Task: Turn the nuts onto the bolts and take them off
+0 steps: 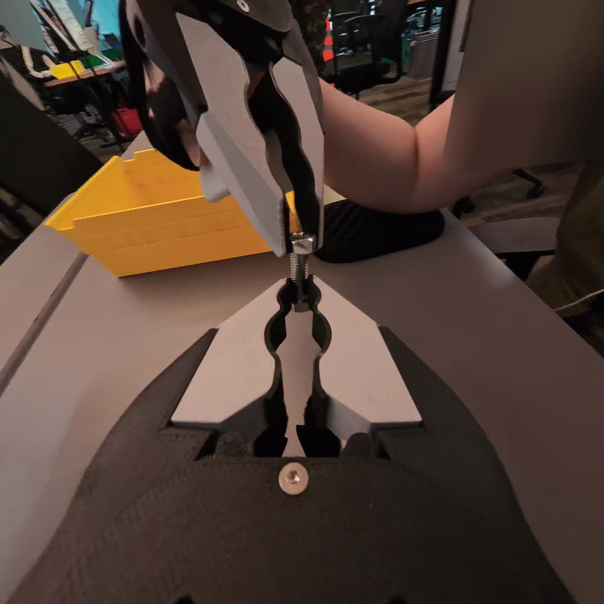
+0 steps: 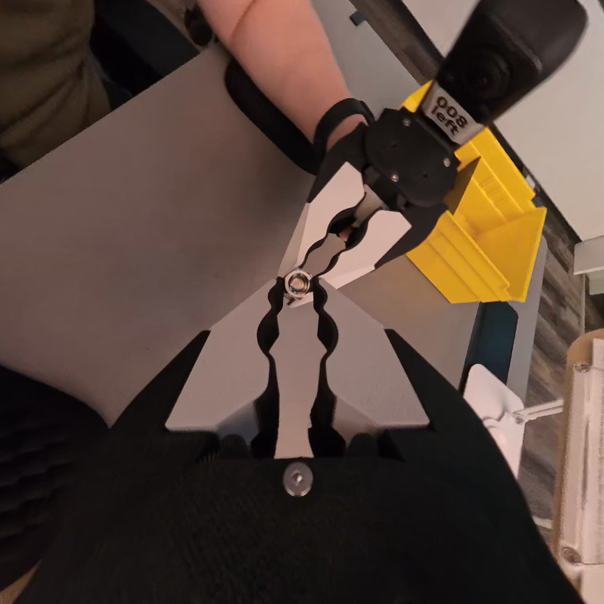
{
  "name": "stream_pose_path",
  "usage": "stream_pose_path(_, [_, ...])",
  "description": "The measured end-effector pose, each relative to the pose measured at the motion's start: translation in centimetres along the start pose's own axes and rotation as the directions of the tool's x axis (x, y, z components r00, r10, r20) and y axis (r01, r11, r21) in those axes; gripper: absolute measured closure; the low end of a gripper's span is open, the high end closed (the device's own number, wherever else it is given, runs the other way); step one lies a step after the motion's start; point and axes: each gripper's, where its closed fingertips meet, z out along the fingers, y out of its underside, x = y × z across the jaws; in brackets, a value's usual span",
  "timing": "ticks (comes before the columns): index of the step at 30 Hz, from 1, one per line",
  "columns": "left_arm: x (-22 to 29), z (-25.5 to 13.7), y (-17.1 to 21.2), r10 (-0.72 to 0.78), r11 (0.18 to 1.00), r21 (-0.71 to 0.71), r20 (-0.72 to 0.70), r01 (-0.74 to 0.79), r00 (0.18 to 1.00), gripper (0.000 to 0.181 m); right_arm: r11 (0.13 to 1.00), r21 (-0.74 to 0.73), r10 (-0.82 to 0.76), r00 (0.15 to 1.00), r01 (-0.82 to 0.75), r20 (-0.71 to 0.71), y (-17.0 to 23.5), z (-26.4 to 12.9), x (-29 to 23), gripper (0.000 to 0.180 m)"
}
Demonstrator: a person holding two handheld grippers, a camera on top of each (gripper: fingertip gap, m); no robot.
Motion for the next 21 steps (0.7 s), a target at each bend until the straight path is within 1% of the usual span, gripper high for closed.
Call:
stream_pose_path(4, [0.4,0.5,0.7,-0.027,0.999,-0.045,-0.026,0.026,0.999,0.173,0.993,-0.097,-0.061,0.998,0.062,0.015,0.6,0.4,-0.7,0.163])
stream_pose_path(7, [0.9,0.6,1.0,-0.070,0.996,-0.055,-0.074,0.066,0.995,0.174,0.991,-0.102,-0.089,0.996,0.091,0.028,0.6,0.7,-0.9,0.163])
stream_pose_path(12, [1.0,0.3,0.4,-0.147,0.989,-0.017,-0.124,0.146,0.981,0.174,0.986,-0.105,-0.126,0.992,0.126,0.003,0.3,0.3,-0.8,0.163])
stream_pose_path(14, [1.4,0.3,0.3,-0.143,0.990,-0.020,-0.147,0.142,0.979,0.174,0.986,-0.112,-0.126,0.992,0.126,0.013,0.1,0.4,-1.0,0.163])
stream_pose_path(15, [1.2,0.3,0.4,-0.121,0.993,-0.027,-0.130,0.118,0.984,0.174,0.986,-0.127,-0.104,0.995,0.104,0.009,0.2,0.4,-0.9,0.163])
stream_pose_path(17, [0.3,0.3,0.6,-0.072,0.997,-0.036,-0.053,0.070,0.996,0.174,0.988,-0.152,-0.012,1.000,0.009,-0.023,0.8,0.3,-0.1,0.163])
stream_pose_path(19, [-1.1,0.0,0.7,-0.051,0.998,-0.033,0.039,0.052,0.998,0.174,0.979,-0.165,0.105,0.991,-0.117,-0.079,1.4,0.1,1.2,0.163])
stream_pose_path(21, [-2.3,-0.5,0.4,-0.047,0.999,-0.015,0.114,0.049,0.992,0.174,0.956,-0.142,0.241,0.963,-0.257,-0.122,1.6,-0.1,2.5,0.163])
